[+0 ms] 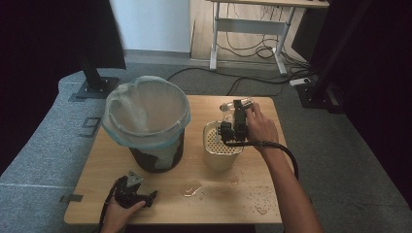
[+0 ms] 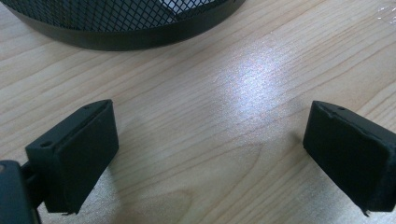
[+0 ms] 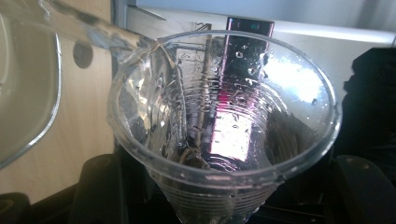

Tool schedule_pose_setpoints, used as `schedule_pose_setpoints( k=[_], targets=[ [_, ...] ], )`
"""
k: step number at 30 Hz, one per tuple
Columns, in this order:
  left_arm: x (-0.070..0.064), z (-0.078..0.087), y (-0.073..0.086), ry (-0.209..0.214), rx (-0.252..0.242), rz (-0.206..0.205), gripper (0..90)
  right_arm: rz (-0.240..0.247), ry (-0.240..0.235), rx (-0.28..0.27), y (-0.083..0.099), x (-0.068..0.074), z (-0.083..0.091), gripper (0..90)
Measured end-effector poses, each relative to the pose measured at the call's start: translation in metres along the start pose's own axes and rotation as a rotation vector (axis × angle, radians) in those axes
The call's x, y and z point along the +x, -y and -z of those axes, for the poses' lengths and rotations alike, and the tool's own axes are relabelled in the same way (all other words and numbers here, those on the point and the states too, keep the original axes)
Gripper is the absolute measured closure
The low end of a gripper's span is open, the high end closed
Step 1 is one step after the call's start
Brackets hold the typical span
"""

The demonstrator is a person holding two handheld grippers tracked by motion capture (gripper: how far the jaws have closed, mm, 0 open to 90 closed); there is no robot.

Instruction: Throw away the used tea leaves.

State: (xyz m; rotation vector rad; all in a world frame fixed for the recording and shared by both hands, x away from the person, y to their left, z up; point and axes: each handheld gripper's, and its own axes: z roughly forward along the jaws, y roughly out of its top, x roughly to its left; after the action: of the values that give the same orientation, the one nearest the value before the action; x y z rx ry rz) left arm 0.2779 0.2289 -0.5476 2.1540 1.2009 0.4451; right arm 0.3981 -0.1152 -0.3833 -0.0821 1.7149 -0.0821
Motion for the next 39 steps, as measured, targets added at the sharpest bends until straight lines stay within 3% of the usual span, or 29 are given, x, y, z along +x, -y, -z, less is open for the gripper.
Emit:
schedule_pose_setpoints(
  k=[9,17,18,19,25,29,34,37,39],
  targets=[
    [0.000,0.000,0.000,0.000,-0.001,0.001,2.9,0.191,0.073,0.017,-0.007,-0.001,-0.004,38.2],
    [0.000,0.000,0.000,0.000,-0.001,0.000,2.9,0.406,0.107,0.021,-0.012,0.008,-0.006,38.6],
    [0.000,0.000,0.000,0.000,-0.001,0.000,2.9,0.416,0.111,0.023,-0.013,0.009,-0.006,38.6],
    [0.000,0.000,0.000,0.000,-0.001,0.000,2.9,0.458,0.109,0.024,-0.015,0.008,-0.006,38.6],
    [0.000,0.000,0.000,0.001,-0.001,0.000,2.9,0.536,0.114,0.031,-0.020,0.010,-0.007,38.7],
    [0.000,0.000,0.000,0.001,-0.001,-0.001,2.9,0.642,0.117,0.018,-0.028,0.015,-0.007,38.9],
    [0.000,0.000,0.000,0.002,0.000,-0.002,2.8,0.685,0.151,0.022,-0.031,0.016,-0.008,39.3],
    [0.000,0.000,0.000,0.001,0.000,-0.002,2.8,0.780,0.156,0.026,-0.030,0.019,-0.008,39.2],
    [0.000,0.000,0.000,0.001,0.000,-0.002,2.6,0.781,0.155,0.026,-0.029,0.019,-0.008,39.3]
  ],
)
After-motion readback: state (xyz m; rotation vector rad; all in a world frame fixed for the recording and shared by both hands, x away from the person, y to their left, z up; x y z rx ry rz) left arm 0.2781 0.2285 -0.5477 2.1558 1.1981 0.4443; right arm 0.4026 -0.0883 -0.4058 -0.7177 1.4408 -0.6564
